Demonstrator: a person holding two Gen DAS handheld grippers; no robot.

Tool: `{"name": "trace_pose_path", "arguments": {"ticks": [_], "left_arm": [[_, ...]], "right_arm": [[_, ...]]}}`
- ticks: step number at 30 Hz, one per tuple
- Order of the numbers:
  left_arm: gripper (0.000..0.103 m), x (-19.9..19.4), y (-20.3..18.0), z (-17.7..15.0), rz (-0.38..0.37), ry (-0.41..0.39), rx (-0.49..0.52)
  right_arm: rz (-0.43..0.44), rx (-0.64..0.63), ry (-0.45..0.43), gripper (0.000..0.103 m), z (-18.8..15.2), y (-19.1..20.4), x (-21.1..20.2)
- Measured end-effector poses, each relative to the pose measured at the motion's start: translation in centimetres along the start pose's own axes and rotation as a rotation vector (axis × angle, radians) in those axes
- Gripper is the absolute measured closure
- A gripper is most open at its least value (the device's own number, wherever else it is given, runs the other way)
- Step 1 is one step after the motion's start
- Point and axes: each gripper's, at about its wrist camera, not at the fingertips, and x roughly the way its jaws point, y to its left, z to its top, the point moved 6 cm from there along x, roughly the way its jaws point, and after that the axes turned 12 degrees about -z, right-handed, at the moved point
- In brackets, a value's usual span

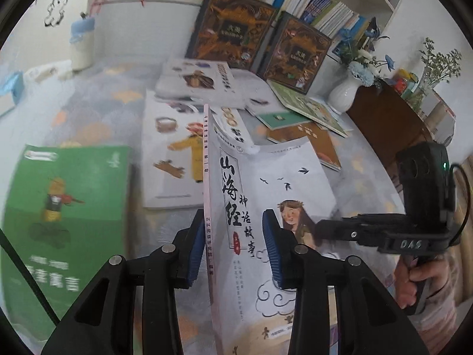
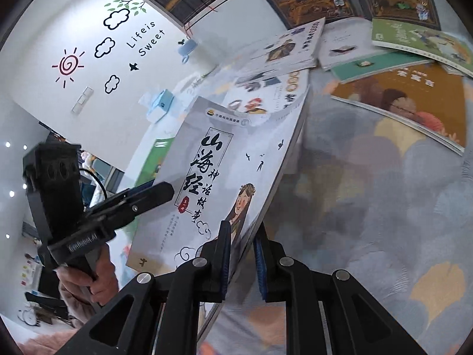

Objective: Organize books

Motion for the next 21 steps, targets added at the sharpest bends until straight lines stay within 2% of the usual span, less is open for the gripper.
{"name": "trace_pose_path", "arguments": {"ticks": [6,12,15,18,21], "left_arm": [[0.069,-4.0,2.3,1.1,-0.037,-0.055,-0.054],[0.068,-10.0,6.0,2.5,0.040,-0.125,-0.029],[0.066,-11.7,9.2,2.3,0.083,-0.118,-0.031],[0.066,-11.8,12.5,1.3,0.136,-0.073,-0.008],[0.066,-11.0,15.6,0.2,0.139,-0.052,-0.044]], "right_arm": [[-0.013,-0.081,0.014,0.087,1.1,5.5,-0.7],[0.020,-0.183,0.009,0.087,2.8,12.4,1.1],[0.049,-0.209,0.029,0.087,3.3,15.2,3.7],[0.064,-0.208,0.071,0.087,3.3,16.7,7.5],[0.082,-0.168,0.106,0.087,2.8,17.2,11.5]]}}
